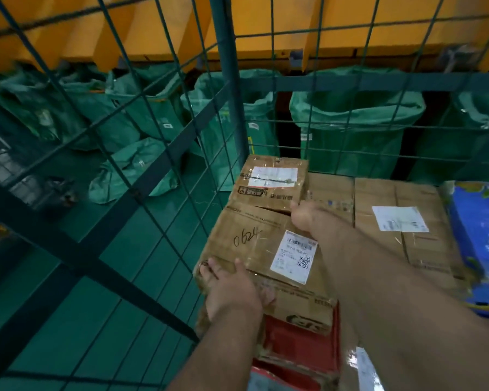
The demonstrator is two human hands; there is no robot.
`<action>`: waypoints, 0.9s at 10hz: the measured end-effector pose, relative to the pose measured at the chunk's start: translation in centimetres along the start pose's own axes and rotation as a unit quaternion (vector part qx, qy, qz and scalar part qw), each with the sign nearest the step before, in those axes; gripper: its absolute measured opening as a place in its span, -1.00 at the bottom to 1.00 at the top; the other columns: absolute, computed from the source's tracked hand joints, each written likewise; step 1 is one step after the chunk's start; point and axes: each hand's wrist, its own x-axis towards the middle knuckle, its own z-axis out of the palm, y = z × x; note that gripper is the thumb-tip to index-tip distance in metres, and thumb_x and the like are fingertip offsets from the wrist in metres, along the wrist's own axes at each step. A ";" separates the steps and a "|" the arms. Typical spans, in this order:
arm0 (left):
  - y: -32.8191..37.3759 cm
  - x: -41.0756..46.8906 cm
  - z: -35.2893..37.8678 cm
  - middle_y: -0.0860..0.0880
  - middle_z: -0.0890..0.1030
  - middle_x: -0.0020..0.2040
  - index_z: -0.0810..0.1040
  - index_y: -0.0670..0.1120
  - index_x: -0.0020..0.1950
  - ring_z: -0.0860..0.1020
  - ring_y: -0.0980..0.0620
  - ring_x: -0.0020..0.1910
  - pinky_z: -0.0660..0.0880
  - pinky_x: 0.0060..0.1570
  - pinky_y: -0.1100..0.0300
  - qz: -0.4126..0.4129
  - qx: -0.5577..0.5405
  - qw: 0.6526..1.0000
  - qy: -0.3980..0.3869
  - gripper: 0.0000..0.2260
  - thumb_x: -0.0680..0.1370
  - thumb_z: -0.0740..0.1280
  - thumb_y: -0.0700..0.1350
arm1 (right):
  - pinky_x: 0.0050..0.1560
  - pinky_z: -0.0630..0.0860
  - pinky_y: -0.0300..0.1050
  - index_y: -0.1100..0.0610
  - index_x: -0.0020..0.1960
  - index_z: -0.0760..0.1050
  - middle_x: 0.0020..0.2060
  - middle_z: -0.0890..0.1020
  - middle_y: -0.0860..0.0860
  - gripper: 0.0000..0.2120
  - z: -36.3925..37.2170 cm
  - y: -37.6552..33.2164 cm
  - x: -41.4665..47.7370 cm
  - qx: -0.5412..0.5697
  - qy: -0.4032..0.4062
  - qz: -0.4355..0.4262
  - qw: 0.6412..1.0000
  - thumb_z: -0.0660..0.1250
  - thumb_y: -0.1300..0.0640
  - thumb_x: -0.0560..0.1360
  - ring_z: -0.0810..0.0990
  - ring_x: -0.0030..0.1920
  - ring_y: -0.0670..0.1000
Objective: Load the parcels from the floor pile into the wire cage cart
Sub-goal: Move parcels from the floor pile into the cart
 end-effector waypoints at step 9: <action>5.4 -23.2 15.6 -0.21 0.67 0.11 0.63 -0.07 0.10 0.61 -0.22 0.11 0.50 0.15 0.01 0.258 -0.262 0.920 -0.137 -0.50 0.42 0.26 0.29 | -0.03 0.57 -0.03 0.29 0.19 0.55 0.03 0.64 0.17 -0.75 2.6 43.7 -41.9 0.369 0.162 0.319 0.858 0.24 0.14 0.66 0.62 -0.06 0.12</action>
